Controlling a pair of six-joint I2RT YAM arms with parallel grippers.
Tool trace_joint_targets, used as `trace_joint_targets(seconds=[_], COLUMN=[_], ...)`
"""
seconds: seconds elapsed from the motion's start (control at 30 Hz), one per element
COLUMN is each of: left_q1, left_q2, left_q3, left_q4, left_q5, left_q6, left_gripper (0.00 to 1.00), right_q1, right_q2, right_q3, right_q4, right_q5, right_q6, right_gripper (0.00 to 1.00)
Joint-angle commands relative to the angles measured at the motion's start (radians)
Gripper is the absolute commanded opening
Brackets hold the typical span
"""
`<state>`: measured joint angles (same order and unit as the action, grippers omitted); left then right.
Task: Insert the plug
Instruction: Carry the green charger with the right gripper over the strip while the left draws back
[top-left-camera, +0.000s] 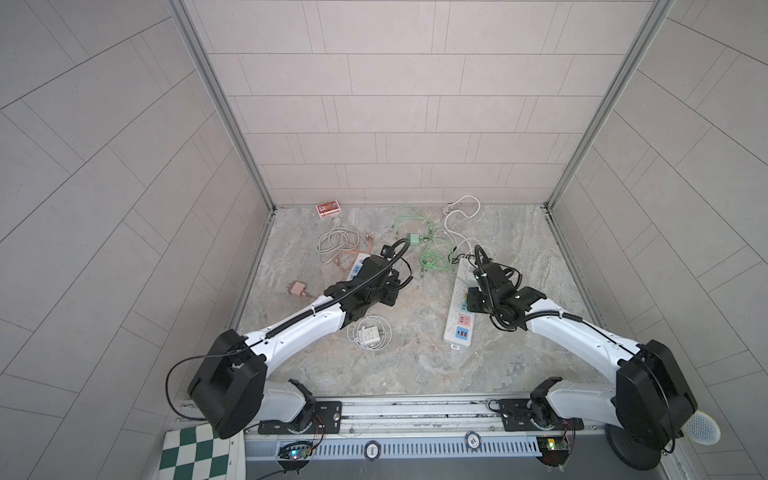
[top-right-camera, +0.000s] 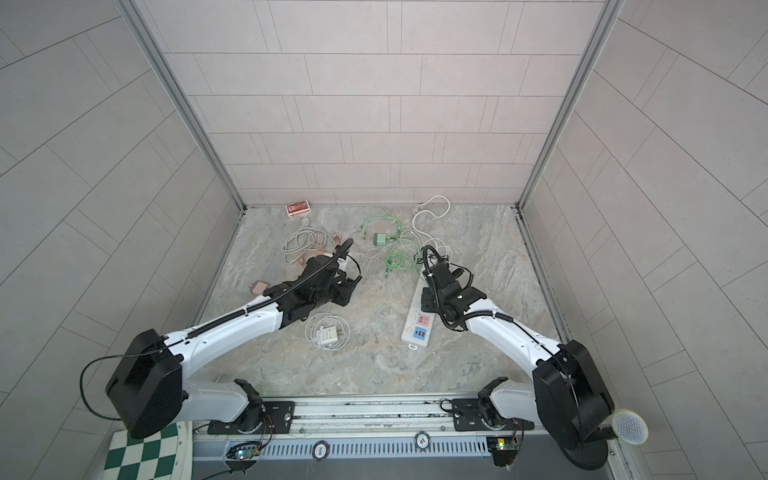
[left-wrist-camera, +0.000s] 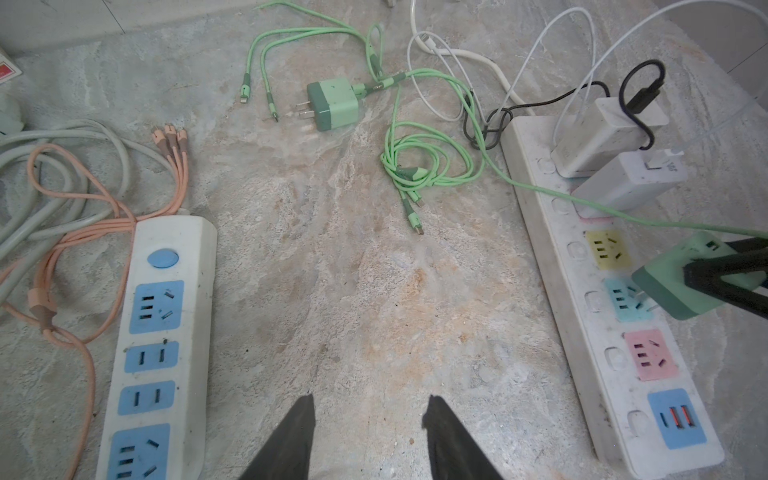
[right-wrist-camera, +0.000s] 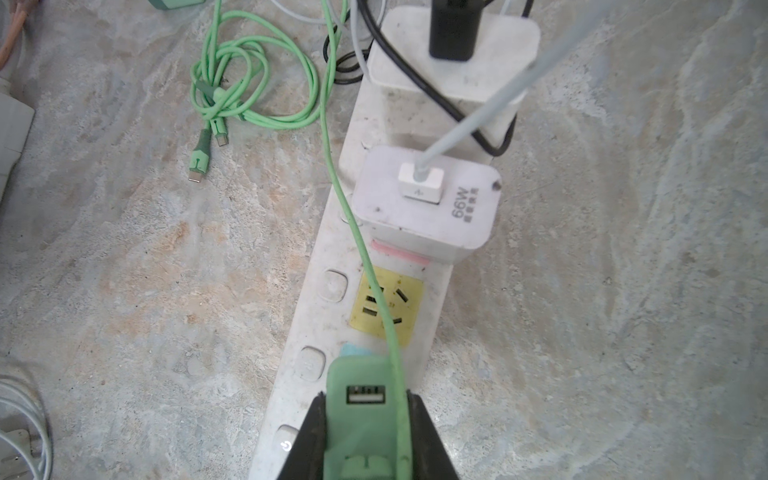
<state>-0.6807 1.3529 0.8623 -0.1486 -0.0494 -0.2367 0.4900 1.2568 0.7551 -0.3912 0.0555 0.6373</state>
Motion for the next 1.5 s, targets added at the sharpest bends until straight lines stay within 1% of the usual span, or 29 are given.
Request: trace_joint_targets(seconds=[0.0,0.23,0.43,0.83,1.2,1.47], left_q1=[0.005,0.005,0.007,0.006,0.006,0.006], left_q2=[-0.038,-0.064,-0.072,-0.061,-0.044,-0.042], left_q3=[-0.015,-0.043,-0.046,-0.052,-0.055,-0.06], left_q4=[0.022,0.037,0.038,0.058,0.076,0.081], left_q5=[-0.007,-0.01,-0.005,0.01,0.047,0.054], left_q6=[-0.01,-0.013,-0.022,-0.042,-0.069,-0.076], left_gripper=[0.5,0.51,0.51,0.51,0.51,0.5], right_q1=[0.018,0.041,0.066,0.088,0.126,0.136], right_q2=[0.001,0.006,0.05,0.067,0.06,0.074], right_q3=[0.032,0.013,0.016,0.022,0.002,-0.018], right_q4=[0.001,0.025,0.055,0.023,0.016,0.029], right_q5=[0.06,0.12,0.137,0.201,0.228,0.233], right_q6=[0.034,0.074,0.102,0.142,0.195,0.231], right_gripper=[0.1,0.09,0.09,0.09,0.08,0.08])
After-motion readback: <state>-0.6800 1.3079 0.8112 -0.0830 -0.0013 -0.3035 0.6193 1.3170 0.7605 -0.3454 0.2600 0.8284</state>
